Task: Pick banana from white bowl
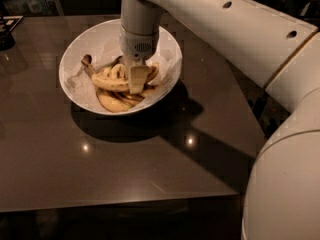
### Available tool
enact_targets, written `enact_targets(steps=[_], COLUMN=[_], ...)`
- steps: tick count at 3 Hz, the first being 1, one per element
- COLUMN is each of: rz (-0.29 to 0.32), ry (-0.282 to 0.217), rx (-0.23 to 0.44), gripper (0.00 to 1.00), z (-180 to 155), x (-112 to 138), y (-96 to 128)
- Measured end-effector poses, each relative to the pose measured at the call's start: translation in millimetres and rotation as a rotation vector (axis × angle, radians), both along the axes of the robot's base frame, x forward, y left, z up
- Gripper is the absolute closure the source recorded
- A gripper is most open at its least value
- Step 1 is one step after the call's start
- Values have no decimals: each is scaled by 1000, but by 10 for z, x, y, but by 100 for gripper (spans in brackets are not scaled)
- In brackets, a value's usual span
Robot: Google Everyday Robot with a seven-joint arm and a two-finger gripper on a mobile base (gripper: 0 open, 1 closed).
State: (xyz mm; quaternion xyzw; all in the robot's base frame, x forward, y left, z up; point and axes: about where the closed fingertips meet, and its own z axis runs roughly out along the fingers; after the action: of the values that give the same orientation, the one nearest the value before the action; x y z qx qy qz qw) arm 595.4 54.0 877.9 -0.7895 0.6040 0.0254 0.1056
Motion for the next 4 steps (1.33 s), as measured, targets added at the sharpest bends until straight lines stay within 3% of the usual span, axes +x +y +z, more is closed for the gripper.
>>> enact_targets(steps=[1, 4], rz=[0, 35], ry=[-2, -143], rx=[2, 227], gripper=[99, 100], z=[0, 679], x=[3, -389], y=[5, -261])
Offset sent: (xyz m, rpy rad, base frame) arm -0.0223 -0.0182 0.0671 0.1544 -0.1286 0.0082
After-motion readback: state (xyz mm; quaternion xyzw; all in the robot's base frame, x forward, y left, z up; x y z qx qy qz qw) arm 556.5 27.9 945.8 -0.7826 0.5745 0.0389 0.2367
